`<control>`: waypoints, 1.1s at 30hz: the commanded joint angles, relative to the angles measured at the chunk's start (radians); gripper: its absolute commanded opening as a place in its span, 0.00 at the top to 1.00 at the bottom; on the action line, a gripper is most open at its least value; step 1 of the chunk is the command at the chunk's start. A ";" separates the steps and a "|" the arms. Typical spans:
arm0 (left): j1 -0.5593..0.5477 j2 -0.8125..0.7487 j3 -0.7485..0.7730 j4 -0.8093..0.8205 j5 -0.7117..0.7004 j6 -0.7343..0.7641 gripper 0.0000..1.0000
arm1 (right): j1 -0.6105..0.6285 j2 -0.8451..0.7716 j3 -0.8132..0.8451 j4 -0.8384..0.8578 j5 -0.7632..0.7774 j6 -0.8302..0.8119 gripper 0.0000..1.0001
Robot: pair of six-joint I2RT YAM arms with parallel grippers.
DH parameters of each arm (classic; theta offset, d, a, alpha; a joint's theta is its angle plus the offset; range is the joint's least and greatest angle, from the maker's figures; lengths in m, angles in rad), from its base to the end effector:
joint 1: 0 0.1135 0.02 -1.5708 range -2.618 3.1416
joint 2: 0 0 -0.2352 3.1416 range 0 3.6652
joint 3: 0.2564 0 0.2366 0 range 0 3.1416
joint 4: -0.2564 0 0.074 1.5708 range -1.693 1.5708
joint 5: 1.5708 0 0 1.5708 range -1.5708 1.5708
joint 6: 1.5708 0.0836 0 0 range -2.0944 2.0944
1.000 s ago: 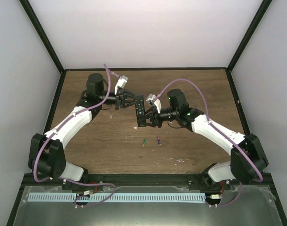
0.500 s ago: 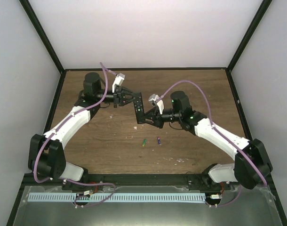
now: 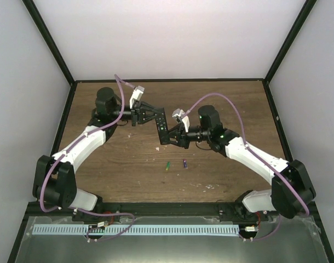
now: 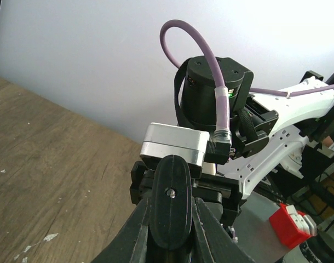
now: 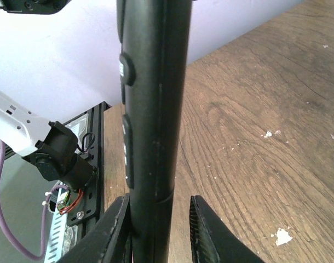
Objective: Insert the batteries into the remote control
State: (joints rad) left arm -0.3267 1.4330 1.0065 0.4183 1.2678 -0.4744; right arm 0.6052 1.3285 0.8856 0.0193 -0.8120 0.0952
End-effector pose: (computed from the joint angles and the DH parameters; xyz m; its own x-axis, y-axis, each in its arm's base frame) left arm 0.2773 -0.1782 0.3056 -0.4636 0.0132 -0.8860 0.8857 -0.0199 -0.4637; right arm 0.2253 0.2296 0.2439 -0.4254 -0.2148 -0.8791 -0.8991 0.2109 0.3836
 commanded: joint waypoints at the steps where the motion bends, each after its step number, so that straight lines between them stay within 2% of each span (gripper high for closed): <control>1: 0.003 -0.029 -0.022 0.111 0.036 -0.050 1.00 | -0.002 -0.001 0.030 0.034 -0.028 0.001 0.79; 4: 0.003 -0.029 -0.029 0.134 0.038 -0.062 1.00 | -0.002 0.003 0.029 0.039 -0.040 0.005 0.88; 10: 0.002 -0.016 -0.065 0.282 0.037 -0.154 0.98 | -0.002 0.009 0.026 0.047 -0.049 0.014 0.96; 12: 0.002 -0.011 -0.070 0.285 0.034 -0.159 0.86 | -0.002 0.005 0.024 0.044 -0.033 0.014 0.98; 13: 0.003 -0.012 -0.073 0.284 0.027 -0.159 0.76 | -0.002 0.002 0.024 0.044 -0.022 0.014 0.99; 14: 0.002 -0.016 -0.076 0.279 0.020 -0.153 0.70 | -0.002 -0.002 0.021 0.042 -0.007 0.012 0.99; 17: 0.003 -0.036 -0.079 0.228 -0.010 -0.107 0.57 | -0.001 -0.020 0.019 0.025 0.041 0.001 0.99; 19: 0.004 -0.056 -0.076 0.167 -0.053 -0.058 0.37 | -0.001 -0.031 0.019 0.008 0.087 -0.009 0.99; 21: 0.010 -0.088 -0.081 0.107 -0.144 -0.017 0.18 | -0.002 -0.043 0.020 -0.021 0.152 -0.018 0.99; 24: 0.031 -0.162 -0.128 0.072 -0.392 -0.029 0.01 | -0.001 -0.067 0.023 -0.073 0.298 -0.033 0.99; 27: 0.034 -0.233 -0.130 -0.046 -0.641 -0.073 0.00 | 0.002 -0.084 0.032 -0.131 0.497 -0.057 0.99; 33: 0.019 -0.267 0.027 -0.409 -0.927 -0.136 0.00 | 0.098 -0.066 0.073 -0.177 0.920 -0.169 0.99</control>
State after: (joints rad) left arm -0.2974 1.1751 0.9207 0.2859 0.6189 -0.5751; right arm 0.6323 1.2613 0.8948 -0.1177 -0.2485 0.0227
